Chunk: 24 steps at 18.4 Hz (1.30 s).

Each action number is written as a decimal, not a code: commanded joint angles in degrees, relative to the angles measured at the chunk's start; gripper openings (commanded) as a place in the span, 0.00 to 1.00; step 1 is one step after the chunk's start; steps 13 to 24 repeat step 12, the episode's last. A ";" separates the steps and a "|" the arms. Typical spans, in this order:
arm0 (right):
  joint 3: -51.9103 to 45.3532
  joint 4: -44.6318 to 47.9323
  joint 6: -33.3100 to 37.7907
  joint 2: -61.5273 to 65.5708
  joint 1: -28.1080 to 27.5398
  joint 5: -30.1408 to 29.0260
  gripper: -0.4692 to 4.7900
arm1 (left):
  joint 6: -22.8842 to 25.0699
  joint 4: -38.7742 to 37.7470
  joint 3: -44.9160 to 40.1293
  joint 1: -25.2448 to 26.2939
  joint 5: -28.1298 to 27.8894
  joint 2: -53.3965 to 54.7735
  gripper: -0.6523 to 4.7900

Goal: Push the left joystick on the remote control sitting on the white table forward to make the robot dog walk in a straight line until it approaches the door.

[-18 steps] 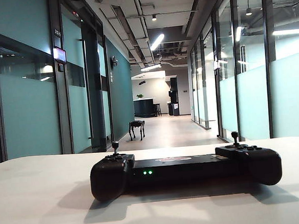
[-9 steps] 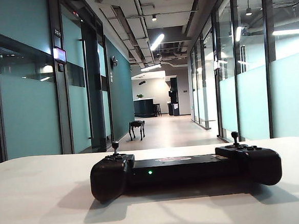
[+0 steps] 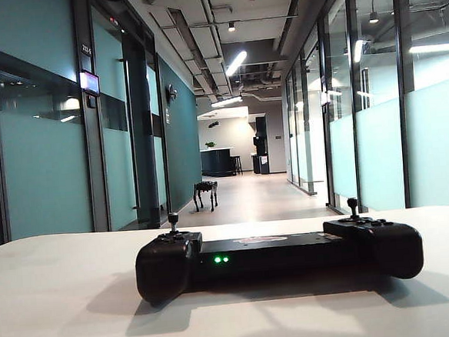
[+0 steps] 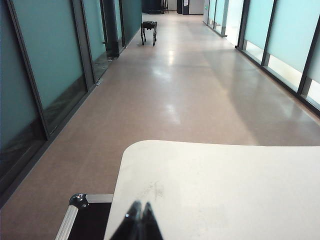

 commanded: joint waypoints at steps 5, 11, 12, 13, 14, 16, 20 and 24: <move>-0.28 0.94 0.17 -0.20 0.11 0.90 0.09 | -0.35 0.63 0.17 -0.04 0.00 0.02 0.11; -0.28 0.94 0.17 -0.20 0.11 0.90 0.09 | -0.35 0.63 0.17 -0.04 0.00 0.02 0.11; -0.28 0.94 0.17 -0.20 0.11 0.90 0.09 | -0.35 0.63 0.17 -0.04 0.00 0.02 0.11; -0.28 0.94 0.17 -0.20 0.11 0.90 0.09 | -0.35 0.63 0.17 -0.04 0.00 0.02 0.11; -0.28 0.94 0.17 -0.20 0.11 0.90 0.09 | -0.35 0.63 0.17 -0.04 0.00 0.02 0.11; -0.28 0.94 0.17 -0.20 0.11 0.90 0.09 | -0.35 0.63 0.17 -0.04 0.00 0.02 0.11; -0.28 0.94 0.17 -0.20 0.11 0.90 0.09 | -0.35 0.63 0.17 -0.04 0.00 0.02 0.11; -0.28 0.94 0.17 -0.20 0.11 0.90 0.09 | -0.35 0.63 0.17 -0.04 0.00 0.02 0.11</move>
